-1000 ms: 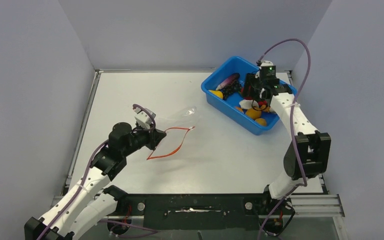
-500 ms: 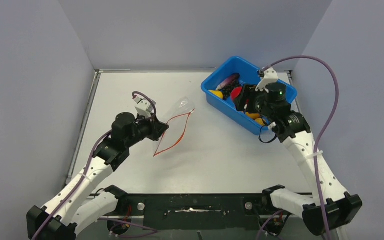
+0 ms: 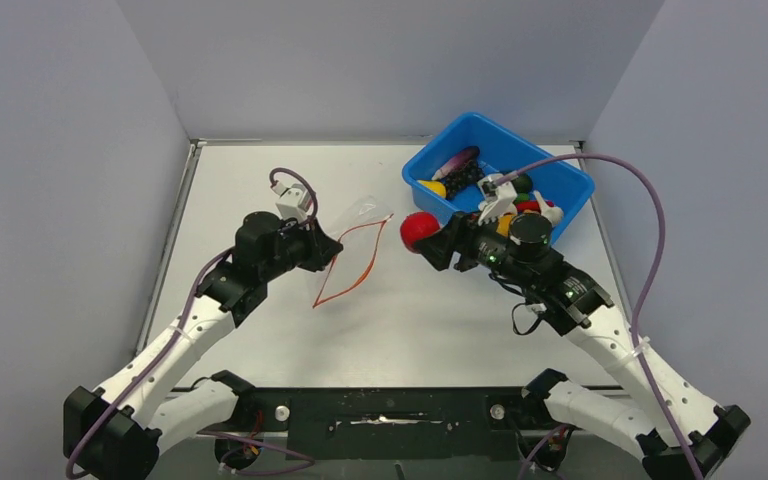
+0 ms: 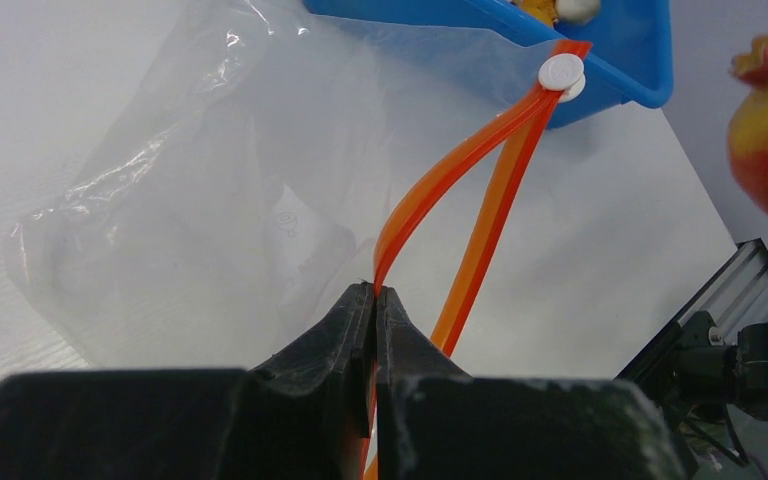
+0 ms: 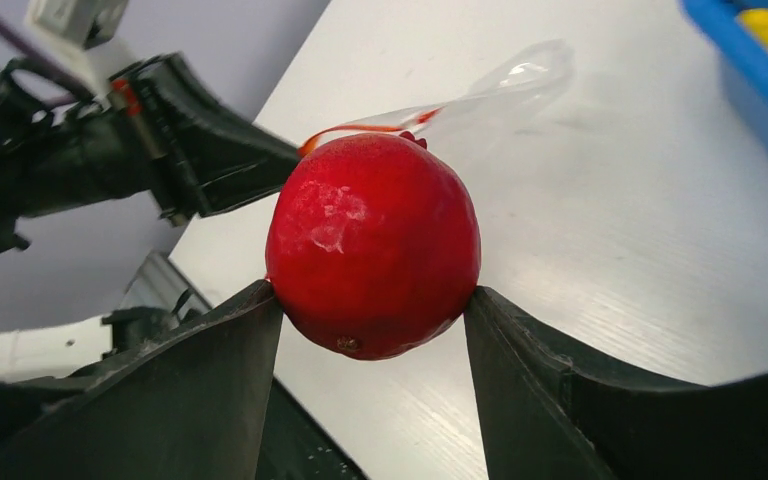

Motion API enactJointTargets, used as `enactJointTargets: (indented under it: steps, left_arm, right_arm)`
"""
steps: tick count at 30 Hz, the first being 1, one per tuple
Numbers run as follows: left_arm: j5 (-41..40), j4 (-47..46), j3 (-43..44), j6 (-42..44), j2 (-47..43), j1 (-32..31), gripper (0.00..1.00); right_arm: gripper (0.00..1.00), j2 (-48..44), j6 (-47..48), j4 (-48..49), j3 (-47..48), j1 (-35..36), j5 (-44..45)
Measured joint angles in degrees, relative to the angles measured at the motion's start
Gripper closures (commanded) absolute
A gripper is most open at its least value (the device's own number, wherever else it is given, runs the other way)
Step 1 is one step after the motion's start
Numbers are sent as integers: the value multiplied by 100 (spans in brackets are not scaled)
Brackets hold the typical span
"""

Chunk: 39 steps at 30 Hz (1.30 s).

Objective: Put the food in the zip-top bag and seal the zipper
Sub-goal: Place the fake vegetable in the zipper food storage bag.

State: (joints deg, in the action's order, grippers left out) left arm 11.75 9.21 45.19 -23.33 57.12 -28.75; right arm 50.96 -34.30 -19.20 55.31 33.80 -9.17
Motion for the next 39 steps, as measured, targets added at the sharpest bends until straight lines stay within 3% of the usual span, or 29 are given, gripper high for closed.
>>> enactJointTargets:
  steps: [7, 11, 23, 39]
  left_arm:
    - [197, -46, 83, -407, 120, 0, 100]
    - [393, -90, 83, -621, 120, 0, 100]
    - [776, -173, 83, -1016, -190, 0, 100]
    - [1119, -640, 13, -1408, -367, 0, 100]
  right_arm:
    - [62, 614, -267, 706, -2, 1478, 306]
    - [62, 990, -273, 901, -2, 1915, 577]
    - [61, 1268, -350, 938, -2, 1954, 1386]
    - [56, 1766, -981, 1062, -9, 1954, 1604]
